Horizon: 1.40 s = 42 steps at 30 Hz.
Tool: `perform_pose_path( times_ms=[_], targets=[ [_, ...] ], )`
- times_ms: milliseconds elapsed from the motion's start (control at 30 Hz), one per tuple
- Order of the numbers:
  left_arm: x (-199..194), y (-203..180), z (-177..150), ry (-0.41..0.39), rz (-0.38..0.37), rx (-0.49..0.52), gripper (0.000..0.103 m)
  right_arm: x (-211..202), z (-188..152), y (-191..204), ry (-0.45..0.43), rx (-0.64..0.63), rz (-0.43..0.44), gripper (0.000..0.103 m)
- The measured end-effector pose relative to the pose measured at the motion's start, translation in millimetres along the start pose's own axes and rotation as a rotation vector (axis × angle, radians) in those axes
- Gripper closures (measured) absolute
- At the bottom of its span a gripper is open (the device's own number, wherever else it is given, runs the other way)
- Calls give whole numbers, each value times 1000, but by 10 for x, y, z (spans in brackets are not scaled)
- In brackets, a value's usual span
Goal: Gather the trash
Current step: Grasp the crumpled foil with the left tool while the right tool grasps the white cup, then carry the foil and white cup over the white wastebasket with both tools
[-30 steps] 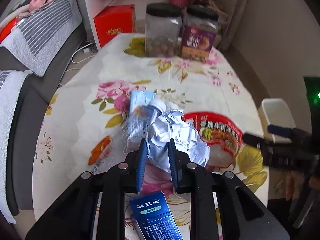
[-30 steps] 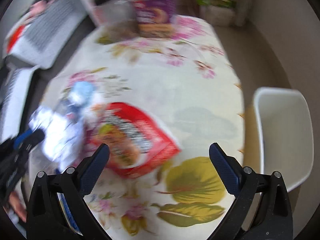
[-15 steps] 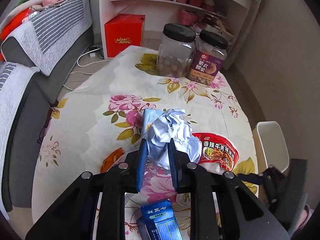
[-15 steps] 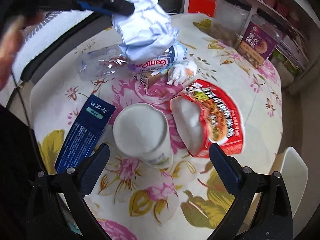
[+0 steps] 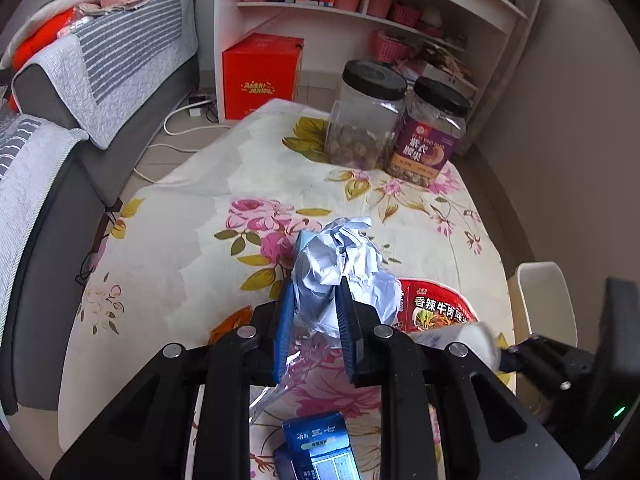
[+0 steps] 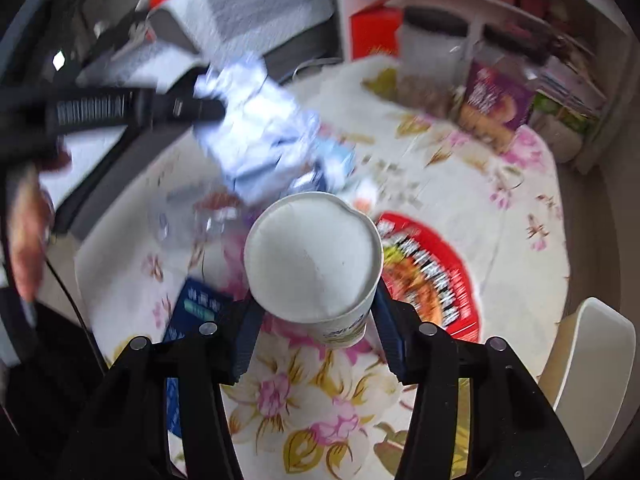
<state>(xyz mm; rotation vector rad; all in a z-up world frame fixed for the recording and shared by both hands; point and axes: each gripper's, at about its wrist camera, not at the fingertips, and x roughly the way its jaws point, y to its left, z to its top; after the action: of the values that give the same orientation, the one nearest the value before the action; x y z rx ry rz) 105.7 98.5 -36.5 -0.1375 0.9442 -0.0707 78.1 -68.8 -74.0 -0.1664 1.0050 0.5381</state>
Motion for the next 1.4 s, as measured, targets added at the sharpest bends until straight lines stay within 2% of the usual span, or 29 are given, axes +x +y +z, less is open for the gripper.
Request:
perform_pose_path(
  times_ms=[167,333,800,1400],
  targets=[
    [-23,-23,33,-31,0,-16,82,-198,145,-144,-115,65,-59,53],
    [-52,-51,87,-62,-5,-36,82,-259,237,-300,-174,127,-108,53],
    [-59,-300,144,-105,0,-43,82,-440,303,-574,-275,217,-191,52],
    [-25,-816,98,-121,-40,11,82,-757,139,-1001,-324,317,-303,52]
  ],
)
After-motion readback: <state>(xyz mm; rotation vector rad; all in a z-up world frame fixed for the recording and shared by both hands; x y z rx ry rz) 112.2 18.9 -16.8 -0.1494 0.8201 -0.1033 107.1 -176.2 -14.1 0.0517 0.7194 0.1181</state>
